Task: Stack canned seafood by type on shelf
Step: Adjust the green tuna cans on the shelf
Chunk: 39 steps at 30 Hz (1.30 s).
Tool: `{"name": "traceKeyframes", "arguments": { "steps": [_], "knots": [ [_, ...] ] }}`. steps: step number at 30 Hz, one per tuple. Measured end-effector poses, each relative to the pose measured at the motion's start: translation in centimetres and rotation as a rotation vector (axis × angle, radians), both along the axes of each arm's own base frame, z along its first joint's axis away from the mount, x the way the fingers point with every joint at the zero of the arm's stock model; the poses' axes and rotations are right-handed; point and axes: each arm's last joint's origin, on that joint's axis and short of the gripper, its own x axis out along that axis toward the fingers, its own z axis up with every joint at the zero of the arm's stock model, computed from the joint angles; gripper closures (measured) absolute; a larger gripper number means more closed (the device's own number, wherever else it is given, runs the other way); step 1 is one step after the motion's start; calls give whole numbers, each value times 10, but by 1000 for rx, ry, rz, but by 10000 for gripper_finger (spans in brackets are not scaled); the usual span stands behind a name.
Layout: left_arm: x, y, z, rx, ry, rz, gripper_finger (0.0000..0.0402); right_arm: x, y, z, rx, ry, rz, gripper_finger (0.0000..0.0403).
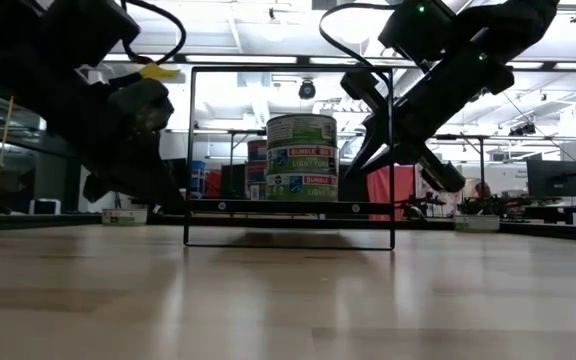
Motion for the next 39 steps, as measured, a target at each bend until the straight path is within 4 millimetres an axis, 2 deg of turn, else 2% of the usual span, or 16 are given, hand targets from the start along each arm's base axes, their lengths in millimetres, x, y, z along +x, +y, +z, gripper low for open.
{"name": "traceKeyframes", "arguments": {
  "steps": [7, 13, 20, 26, 34, 39],
  "knots": [
    [5, -2, -7, -19, -3, -15, 401, -1, -1, -1, -7, 16, -33, 403],
    [8, -3, -4, -19, -43, -34, 401, -1, -2, -2, -12, 20, -54, 403],
    [10, -2, -3, 24, -54, -67, 401, 5, 0, -16, 4, 35, -65, 403],
    [11, -2, -1, 18, -79, -67, 401, 11, 2, -20, 11, -5, -57, 403],
    [12, -2, 0, 9, -87, -71, 401, 12, 3, -20, 6, -10, -18, 403],
    [3, -1, 6, 2, -37, -97, 401, 4, 0, -3, -41, -14, 21, 403]
  ]
}}
